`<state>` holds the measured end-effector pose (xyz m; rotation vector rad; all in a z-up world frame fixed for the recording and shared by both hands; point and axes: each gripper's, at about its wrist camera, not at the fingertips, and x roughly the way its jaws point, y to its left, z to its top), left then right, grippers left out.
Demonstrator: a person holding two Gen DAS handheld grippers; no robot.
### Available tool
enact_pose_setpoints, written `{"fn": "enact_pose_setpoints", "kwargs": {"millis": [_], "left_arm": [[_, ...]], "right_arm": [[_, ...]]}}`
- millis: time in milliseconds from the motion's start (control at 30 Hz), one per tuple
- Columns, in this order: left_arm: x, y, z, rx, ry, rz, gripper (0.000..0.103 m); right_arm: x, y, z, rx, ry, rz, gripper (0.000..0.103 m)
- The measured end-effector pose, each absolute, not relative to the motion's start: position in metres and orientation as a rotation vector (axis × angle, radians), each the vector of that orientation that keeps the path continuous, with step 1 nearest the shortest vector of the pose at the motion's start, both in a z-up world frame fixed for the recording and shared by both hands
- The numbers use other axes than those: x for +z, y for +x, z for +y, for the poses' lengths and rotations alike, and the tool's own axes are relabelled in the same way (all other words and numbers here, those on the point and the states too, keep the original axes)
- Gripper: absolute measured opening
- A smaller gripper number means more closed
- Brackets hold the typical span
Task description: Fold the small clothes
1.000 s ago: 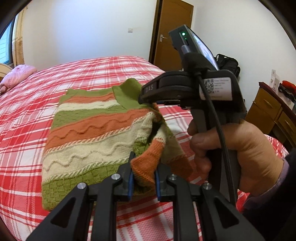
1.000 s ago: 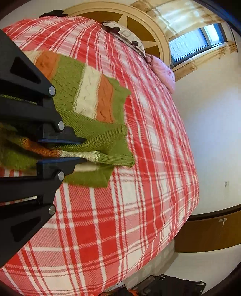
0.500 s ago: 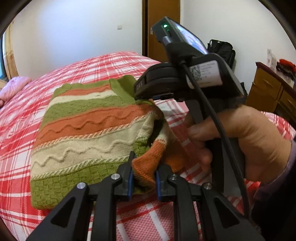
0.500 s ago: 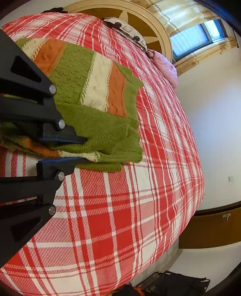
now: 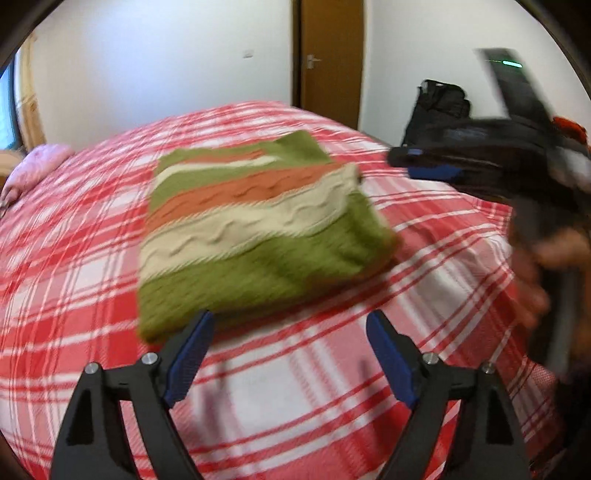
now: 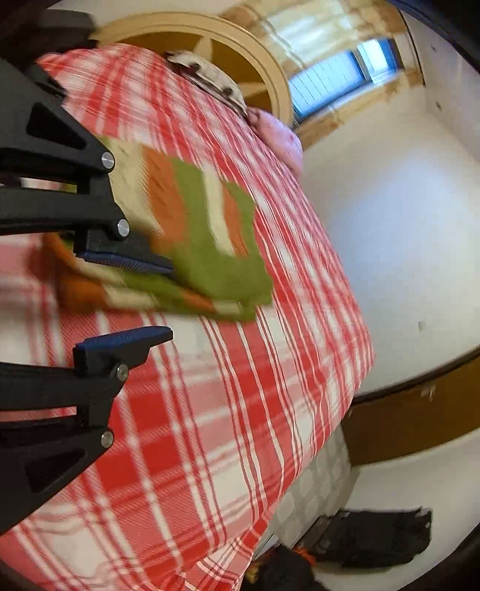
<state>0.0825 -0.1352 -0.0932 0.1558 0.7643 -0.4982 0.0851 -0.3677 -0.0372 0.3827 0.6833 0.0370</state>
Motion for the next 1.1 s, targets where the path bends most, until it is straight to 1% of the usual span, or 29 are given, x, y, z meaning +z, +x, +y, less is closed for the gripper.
{"fn": "enact_pose_setpoints", "kwargs": {"millis": [133, 300, 467, 500, 533, 700, 800, 967, 1067, 1100], "left_arm": [[-0.092, 0.095, -0.118, -0.437, 0.097, 0.793, 0.087], [-0.084, 0.101, -0.094, -0.357, 0.095, 0.764, 0.087], [-0.086, 0.111, -0.078, -0.291, 0.093, 0.781, 0.087], [-0.088, 0.114, -0.076, -0.271, 0.094, 0.796, 0.087], [-0.088, 0.115, -0.075, -0.261, 0.092, 0.805, 0.087], [-0.086, 0.116, -0.066, -0.253, 0.080, 0.802, 0.087], [-0.084, 0.107, -0.060, -0.246, 0.094, 0.797, 0.087], [-0.087, 0.109, -0.056, -0.222, 0.133, 0.816, 0.087], [-0.089, 0.112, -0.051, -0.213, 0.126, 0.831, 0.087], [-0.090, 0.113, -0.050, -0.211, 0.124, 0.833, 0.087]], "right_arm": [[-0.050, 0.086, -0.331, 0.103, 0.334, 0.762, 0.031], [-0.065, 0.090, -0.315, 0.115, 0.341, 0.804, 0.031], [-0.074, 0.089, -0.297, 0.059, 0.213, 0.834, 0.031], [-0.074, 0.086, -0.296, 0.024, 0.193, 0.827, 0.026], [-0.073, 0.085, -0.297, 0.007, 0.189, 0.821, 0.010], [-0.080, 0.082, -0.314, -0.020, 0.267, 0.830, 0.009], [-0.091, 0.078, -0.330, -0.015, 0.384, 0.832, 0.009], [-0.090, 0.073, -0.329, 0.021, 0.405, 0.843, 0.008], [-0.083, 0.064, -0.334, 0.034, 0.430, 0.868, 0.011], [-0.076, 0.060, -0.334, 0.008, 0.417, 0.866, 0.014]]}}
